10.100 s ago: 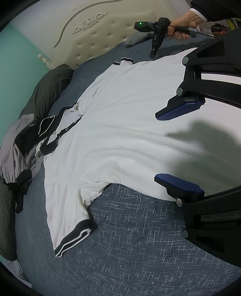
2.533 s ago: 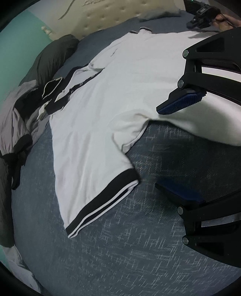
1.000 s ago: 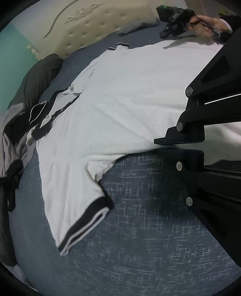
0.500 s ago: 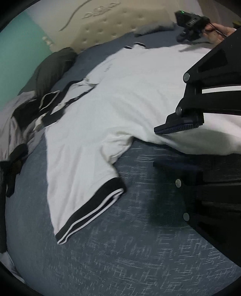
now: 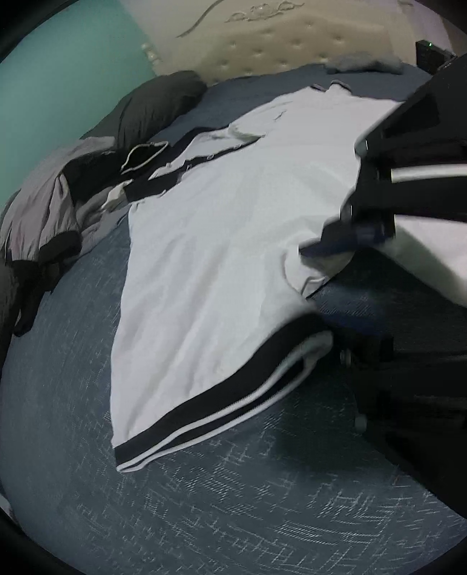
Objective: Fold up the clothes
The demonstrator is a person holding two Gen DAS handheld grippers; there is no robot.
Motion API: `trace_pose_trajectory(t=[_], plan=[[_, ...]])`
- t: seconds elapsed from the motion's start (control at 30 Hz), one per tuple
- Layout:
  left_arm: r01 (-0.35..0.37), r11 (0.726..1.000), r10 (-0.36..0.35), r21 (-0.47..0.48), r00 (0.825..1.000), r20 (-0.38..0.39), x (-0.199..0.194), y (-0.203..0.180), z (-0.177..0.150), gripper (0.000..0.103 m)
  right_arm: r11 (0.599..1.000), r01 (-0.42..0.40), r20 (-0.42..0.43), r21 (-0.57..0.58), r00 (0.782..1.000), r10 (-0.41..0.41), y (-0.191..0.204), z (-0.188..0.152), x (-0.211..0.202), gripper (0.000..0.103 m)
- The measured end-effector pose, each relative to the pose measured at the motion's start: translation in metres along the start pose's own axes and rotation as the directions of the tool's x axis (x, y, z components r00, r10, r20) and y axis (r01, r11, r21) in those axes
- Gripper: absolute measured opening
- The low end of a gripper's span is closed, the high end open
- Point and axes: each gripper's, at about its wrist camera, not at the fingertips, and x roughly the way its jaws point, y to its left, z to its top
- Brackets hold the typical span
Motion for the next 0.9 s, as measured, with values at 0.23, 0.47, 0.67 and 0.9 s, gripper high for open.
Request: trace_pose_trajectory(t=[0.23, 0.47, 0.67, 0.9], plan=[[-0.035, 0.999, 0.034, 0.026, 0.998, 0.048, -0.007, 0.002, 0.004, 0.004, 1.000, -0.001, -0.007, -0.006, 1.000, 0.001, 0.000, -0.001, 0.001, 0.007], [-0.087, 0.995, 0.083, 0.056, 0.995, 0.063, -0.006, 0.003, 0.017, 0.004, 1.000, 0.003, -0.010, -0.006, 1.000, -0.003, 0.000, -0.001, 0.002, 0.007], [-0.109, 0.991, 0.104, 0.077, 0.993, 0.062, -0.005, 0.002, 0.017, 0.002, 1.000, 0.002, -0.012, -0.007, 1.000, -0.002, 0.000, -0.003, 0.001, 0.007], [-0.069, 0.997, 0.068, 0.016, 0.996, 0.059, -0.023, 0.017, 0.004, 0.004, 1.000, -0.001, -0.011, -0.003, 1.000, 0.001, -0.001, -0.002, 0.002, 0.007]])
